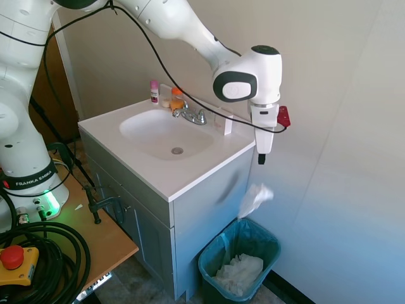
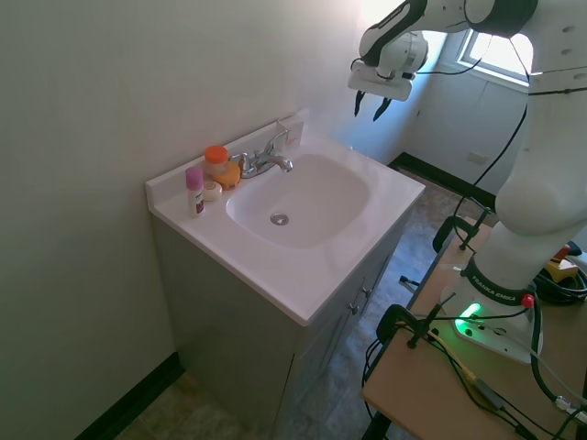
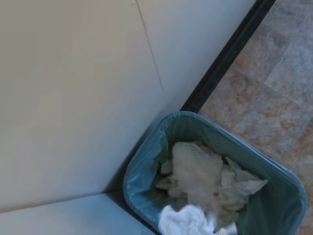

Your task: Throw the tissue in the trash bin

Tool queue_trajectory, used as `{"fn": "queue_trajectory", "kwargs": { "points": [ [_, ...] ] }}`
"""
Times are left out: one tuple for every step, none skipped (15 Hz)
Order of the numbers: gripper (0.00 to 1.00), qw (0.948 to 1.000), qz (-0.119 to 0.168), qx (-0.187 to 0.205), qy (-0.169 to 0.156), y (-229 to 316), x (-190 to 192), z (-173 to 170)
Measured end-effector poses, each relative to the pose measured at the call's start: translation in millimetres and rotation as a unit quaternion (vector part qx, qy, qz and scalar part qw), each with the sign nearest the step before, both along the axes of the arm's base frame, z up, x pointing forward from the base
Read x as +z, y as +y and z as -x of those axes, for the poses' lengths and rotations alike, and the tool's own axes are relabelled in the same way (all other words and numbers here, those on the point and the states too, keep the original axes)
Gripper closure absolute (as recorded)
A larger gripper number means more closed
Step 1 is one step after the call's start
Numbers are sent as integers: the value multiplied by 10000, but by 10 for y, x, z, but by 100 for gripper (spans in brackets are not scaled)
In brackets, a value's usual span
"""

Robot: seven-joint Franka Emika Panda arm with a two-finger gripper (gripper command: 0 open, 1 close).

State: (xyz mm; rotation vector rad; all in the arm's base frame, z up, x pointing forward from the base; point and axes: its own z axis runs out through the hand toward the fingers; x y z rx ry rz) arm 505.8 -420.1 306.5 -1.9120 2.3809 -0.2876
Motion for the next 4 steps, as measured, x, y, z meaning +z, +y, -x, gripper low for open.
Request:
{"fn": "queue_trajectory", "kwargs": {
  "points": [
    [0,10000,-10,57,8,16,14,19],
    [0,9999,-13,127,12,45,42,47],
    [0,9998,-1,196,-6,82,110,88],
    [0,9996,20,273,-36,126,213,154]
  ]
}}
